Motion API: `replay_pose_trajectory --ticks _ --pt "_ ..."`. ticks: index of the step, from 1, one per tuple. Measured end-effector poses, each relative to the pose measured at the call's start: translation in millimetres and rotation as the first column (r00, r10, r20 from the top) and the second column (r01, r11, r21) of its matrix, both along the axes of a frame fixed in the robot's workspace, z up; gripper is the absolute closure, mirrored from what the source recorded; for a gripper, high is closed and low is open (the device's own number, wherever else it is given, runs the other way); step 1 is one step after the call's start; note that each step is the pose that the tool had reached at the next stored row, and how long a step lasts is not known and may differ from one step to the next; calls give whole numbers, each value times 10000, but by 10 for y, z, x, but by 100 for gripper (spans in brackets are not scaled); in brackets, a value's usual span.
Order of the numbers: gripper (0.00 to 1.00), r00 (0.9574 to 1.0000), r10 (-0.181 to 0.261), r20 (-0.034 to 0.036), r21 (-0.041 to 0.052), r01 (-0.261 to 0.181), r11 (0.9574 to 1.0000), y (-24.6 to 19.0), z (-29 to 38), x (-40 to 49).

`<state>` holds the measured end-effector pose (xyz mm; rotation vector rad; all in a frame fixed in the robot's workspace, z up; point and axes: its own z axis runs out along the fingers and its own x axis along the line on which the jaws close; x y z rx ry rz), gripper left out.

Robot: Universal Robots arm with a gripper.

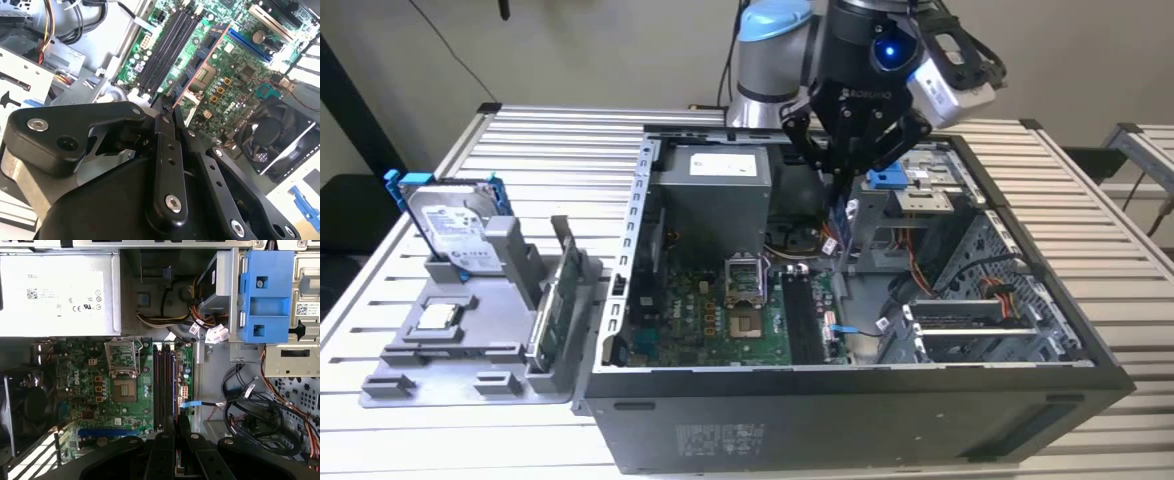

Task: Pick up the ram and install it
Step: 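Insert the ram into the slot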

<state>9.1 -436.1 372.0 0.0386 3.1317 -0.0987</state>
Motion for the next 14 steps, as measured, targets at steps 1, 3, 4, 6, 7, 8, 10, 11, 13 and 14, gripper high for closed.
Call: replay_pose_trajectory --ticks 1,3,4,6,7,8,10,11,13,14 --pt "86 10000 4 -1 -1 -4 10000 2 -14 3" --pt "86 10000 5 -1 0 -5 10000 5 -43 10" --pt "86 10000 5 -1 -2 -5 10000 7 -58 18" --pt "86 10000 5 -7 -1 -5 10000 10 -88 42" --pt "86 10000 5 -12 2 -5 10000 10 -97 59" --pt "86 10000 5 -22 21 -5 10000 10 -103 82" --pt "86 10000 5 -47 86 -4 10000 10 -113 118" --pt "86 10000 5 -55 115 -5 9999 10 -119 130" --pt "86 10000 -3 -61 187 5 9998 10 -132 136" --pt "86 10000 -13 -61 226 15 9997 10 -140 135"
